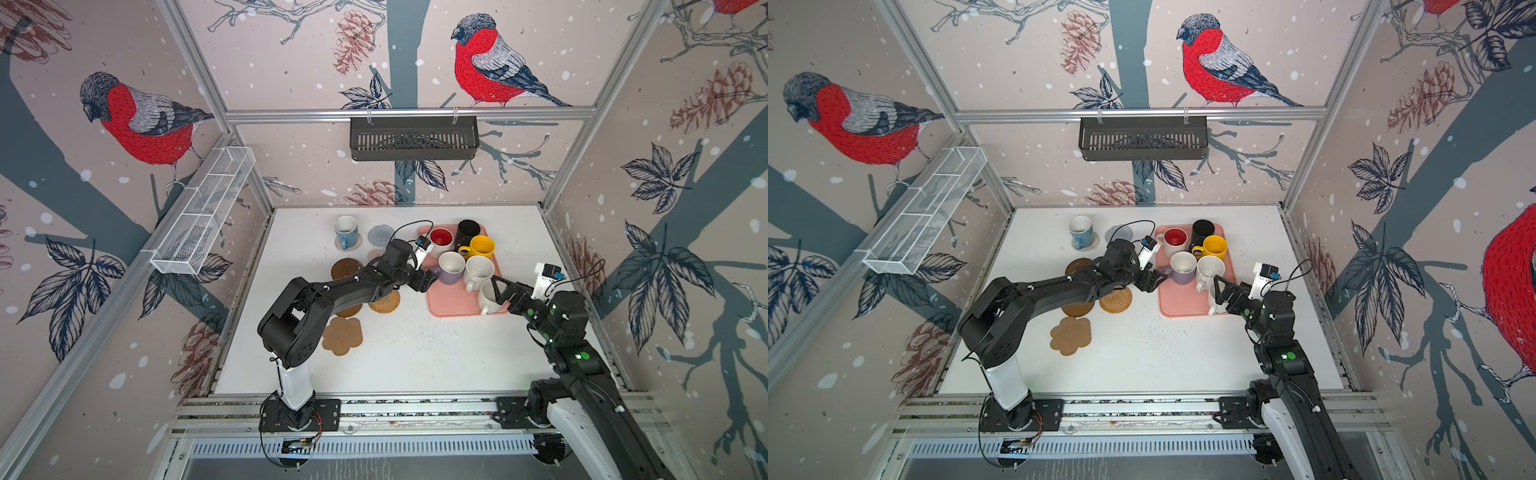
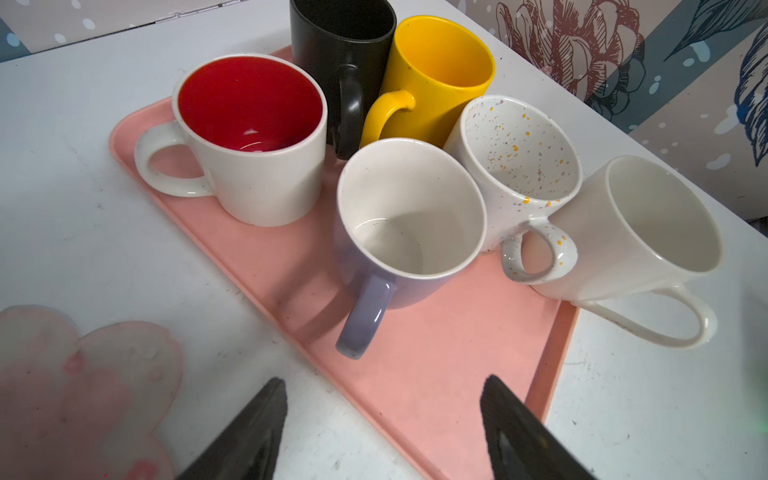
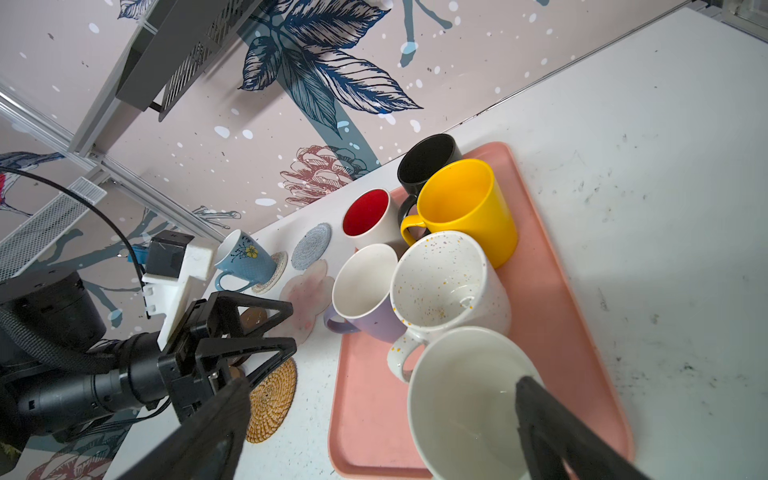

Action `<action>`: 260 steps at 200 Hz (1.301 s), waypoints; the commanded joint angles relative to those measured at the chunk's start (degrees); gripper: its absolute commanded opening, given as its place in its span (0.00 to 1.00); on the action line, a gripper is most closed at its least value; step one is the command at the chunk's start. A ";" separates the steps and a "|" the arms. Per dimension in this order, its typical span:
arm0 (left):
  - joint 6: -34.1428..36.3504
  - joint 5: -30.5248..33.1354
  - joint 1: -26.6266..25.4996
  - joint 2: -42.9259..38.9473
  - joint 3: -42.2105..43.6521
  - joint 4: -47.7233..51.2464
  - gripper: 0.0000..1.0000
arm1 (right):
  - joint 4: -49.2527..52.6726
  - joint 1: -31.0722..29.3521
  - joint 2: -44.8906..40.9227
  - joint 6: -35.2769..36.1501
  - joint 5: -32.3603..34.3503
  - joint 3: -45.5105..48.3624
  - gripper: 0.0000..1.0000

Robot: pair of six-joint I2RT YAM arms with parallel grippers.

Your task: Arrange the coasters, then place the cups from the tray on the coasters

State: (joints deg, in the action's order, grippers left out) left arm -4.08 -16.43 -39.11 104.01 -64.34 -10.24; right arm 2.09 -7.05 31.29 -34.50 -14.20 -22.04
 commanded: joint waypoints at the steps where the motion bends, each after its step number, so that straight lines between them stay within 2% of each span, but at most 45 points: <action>1: -0.64 0.16 -0.24 -1.88 -0.57 -0.75 0.75 | 3.07 0.01 0.94 -1.31 5.71 -1.29 0.97; 17: -0.96 1.98 -2.88 -3.86 -0.44 0.25 0.73 | 4.81 0.09 1.63 -1.92 8.02 -1.64 0.97; 42: -1.00 7.11 -9.38 -4.28 -2.13 3.75 0.73 | 4.39 0.52 2.59 -3.87 8.15 -1.51 0.96; 64: -5.43 9.58 -11.97 -4.66 -1.59 3.53 0.71 | 5.06 0.81 4.36 -5.55 7.31 -2.07 0.89; 80: -9.13 12.01 -12.18 -5.51 -0.98 3.79 0.71 | 7.11 0.79 5.18 -6.02 7.21 -2.59 0.83; 121: -15.51 19.36 -12.20 -10.46 2.80 4.95 0.81 | 11.19 -1.62 3.36 -12.80 8.64 -0.33 0.75; 156: -19.23 22.30 -12.18 -17.38 10.12 3.76 0.90 | 14.87 -13.39 0.26 -18.29 19.24 -0.10 0.72; 174: -20.86 23.09 -12.21 -21.16 13.92 3.32 0.91 | 15.79 -19.39 2.04 -21.13 23.50 -0.05 0.71; 193: -21.95 24.05 -12.17 -25.53 17.93 3.25 0.92 | 15.61 -23.08 4.97 -23.47 25.39 -0.11 0.69; 225: -23.24 28.12 -12.08 -33.15 24.75 3.38 0.92 | 14.22 -24.51 9.17 -24.58 26.49 -0.89 0.70; 260: -25.08 31.40 -11.86 -37.47 29.50 4.73 0.93 | 15.03 -24.68 15.78 -25.70 27.00 -3.55 0.71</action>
State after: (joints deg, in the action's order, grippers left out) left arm -27.16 11.64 -51.20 68.55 -37.04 -5.50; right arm 17.02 -31.51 43.77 -58.48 10.68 -23.92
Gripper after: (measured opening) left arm 0.930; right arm 0.706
